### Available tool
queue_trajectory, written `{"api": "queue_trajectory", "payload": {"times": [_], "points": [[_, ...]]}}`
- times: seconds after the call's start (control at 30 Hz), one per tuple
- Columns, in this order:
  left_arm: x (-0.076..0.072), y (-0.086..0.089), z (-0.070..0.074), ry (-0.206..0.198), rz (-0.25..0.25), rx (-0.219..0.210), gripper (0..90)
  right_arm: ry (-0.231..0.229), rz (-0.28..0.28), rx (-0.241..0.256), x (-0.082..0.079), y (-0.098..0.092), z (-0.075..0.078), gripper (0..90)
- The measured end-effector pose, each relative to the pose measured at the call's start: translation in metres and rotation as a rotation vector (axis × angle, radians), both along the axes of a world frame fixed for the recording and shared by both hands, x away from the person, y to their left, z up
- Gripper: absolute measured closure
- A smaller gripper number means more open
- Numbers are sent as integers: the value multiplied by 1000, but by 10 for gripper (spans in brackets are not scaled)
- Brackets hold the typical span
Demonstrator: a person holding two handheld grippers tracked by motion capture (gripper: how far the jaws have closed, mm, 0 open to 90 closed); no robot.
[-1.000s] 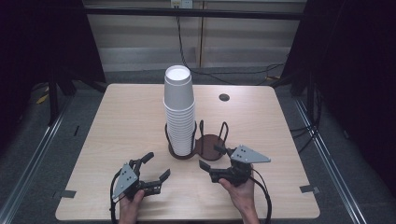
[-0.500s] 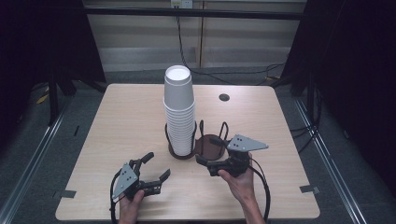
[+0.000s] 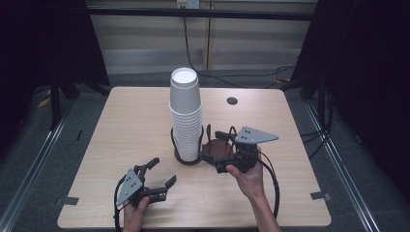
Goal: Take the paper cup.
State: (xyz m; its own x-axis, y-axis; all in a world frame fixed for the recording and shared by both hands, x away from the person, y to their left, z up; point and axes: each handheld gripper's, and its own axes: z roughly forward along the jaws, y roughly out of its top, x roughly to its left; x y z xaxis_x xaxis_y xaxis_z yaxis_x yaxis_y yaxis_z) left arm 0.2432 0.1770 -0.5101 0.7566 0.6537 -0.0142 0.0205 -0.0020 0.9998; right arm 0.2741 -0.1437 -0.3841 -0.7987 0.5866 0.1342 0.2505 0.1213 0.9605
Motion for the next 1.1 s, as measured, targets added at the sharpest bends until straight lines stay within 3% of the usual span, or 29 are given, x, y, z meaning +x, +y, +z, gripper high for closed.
{"api": "queue_trajectory", "payload": {"times": [0.33,0.47,1.1], "points": [[0,0,0,-1,-1,2,157,-12,24,-14,16,7,28,137],[1,1,0,-9,1,11,157,-7,39,-15,20,8,32,164],[0,0,0,0,-2,0,157,-14,42,-55,46,18,69,132]]}}
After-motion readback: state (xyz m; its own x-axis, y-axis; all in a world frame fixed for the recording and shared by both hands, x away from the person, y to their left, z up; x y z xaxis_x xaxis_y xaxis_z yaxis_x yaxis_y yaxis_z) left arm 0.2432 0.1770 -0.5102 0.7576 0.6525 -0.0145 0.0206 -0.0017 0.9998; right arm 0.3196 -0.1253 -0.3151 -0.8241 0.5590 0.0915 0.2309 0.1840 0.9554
